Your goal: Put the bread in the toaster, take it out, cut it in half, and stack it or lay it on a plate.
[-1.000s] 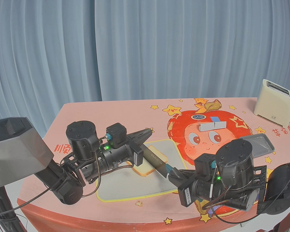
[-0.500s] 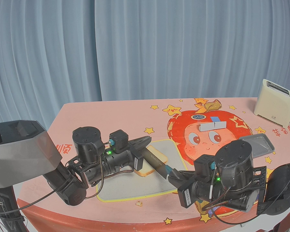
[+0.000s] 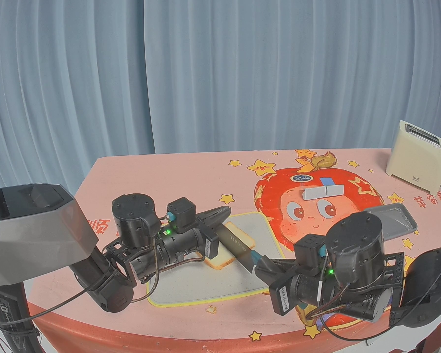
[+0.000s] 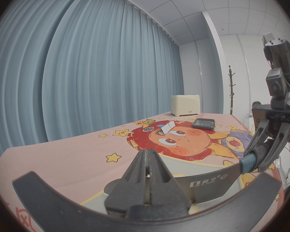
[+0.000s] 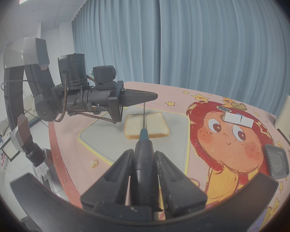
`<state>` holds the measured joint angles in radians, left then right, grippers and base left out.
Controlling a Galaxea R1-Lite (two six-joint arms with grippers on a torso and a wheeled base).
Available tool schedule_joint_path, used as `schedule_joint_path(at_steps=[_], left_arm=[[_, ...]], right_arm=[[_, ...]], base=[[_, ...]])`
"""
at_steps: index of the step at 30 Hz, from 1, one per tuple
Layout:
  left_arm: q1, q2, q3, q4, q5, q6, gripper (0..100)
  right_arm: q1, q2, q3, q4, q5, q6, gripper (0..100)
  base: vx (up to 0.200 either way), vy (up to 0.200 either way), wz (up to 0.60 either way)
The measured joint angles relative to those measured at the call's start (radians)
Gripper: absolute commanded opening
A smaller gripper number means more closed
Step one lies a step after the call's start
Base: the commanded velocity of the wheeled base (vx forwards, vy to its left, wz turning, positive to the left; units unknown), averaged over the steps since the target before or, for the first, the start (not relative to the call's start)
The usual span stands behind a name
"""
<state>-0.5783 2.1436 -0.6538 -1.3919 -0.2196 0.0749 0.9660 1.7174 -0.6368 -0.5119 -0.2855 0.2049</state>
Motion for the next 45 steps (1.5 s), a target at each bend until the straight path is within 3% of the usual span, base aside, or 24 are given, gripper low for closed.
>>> schedule_joint_path(at_steps=[28,40,45], left_arm=[[0.000,-0.024,0.002,0.008,0.011,-0.001,0],[0.000,-0.114,0.006,0.009,0.023,-0.001,0],[0.033,-0.166,0.026,0.006,0.029,-0.001,0]], right_arm=[[-0.003,0.010,-0.013,-0.006,-0.001,0.002,0],[-0.007,0.000,-0.017,-0.054,-0.003,0.000,0],[-0.010,-0.006,-0.013,-0.065,-0.016,-0.001,0]], base=[[0.000,0.000,0.00],[0.000,0.000,0.00],[0.000,0.000,0.00]])
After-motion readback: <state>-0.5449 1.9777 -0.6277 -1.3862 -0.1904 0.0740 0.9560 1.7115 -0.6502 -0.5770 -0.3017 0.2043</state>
